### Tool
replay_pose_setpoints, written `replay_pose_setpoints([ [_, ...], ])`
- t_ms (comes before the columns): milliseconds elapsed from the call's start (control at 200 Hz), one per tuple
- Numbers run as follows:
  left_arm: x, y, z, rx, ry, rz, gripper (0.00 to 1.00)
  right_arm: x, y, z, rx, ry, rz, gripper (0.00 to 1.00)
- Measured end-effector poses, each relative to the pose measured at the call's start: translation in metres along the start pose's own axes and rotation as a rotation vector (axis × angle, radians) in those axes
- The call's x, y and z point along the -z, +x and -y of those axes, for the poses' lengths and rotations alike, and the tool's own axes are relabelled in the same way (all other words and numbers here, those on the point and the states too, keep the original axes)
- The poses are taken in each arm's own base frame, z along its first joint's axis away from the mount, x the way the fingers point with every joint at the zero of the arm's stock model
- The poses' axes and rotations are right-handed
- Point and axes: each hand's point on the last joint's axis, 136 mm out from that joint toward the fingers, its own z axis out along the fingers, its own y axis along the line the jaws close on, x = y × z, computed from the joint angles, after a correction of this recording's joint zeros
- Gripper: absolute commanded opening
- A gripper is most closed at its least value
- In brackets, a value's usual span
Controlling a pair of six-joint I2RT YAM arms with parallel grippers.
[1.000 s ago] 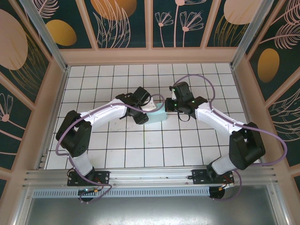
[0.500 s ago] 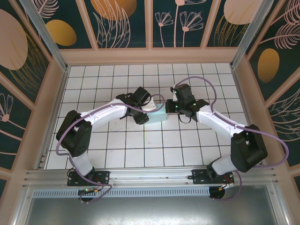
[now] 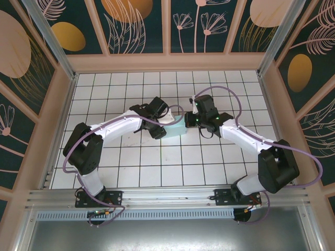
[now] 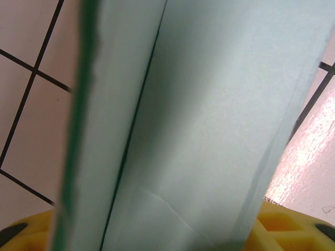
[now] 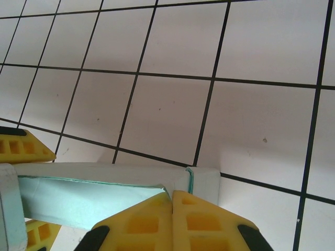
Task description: Fold the paper box
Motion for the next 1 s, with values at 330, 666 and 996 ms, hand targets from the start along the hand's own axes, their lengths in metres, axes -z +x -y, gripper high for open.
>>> replay_pose_setpoints([
  [330, -0.004, 0.003, 0.001, 0.000, 0.005, -0.013, 0.57, -0.001, 0.001, 0.000, 0.056, 0.003, 0.036, 0.00],
  [666, -0.006, 0.004, 0.001, 0.015, 0.006, -0.020, 0.87, -0.001, 0.001, -0.001, 0.086, 0.028, 0.044, 0.00],
  [996, 0.032, -0.009, -0.004, 0.054, -0.037, 0.109, 0.99, 0.001, 0.002, -0.002, 0.100, 0.063, 0.038, 0.00],
])
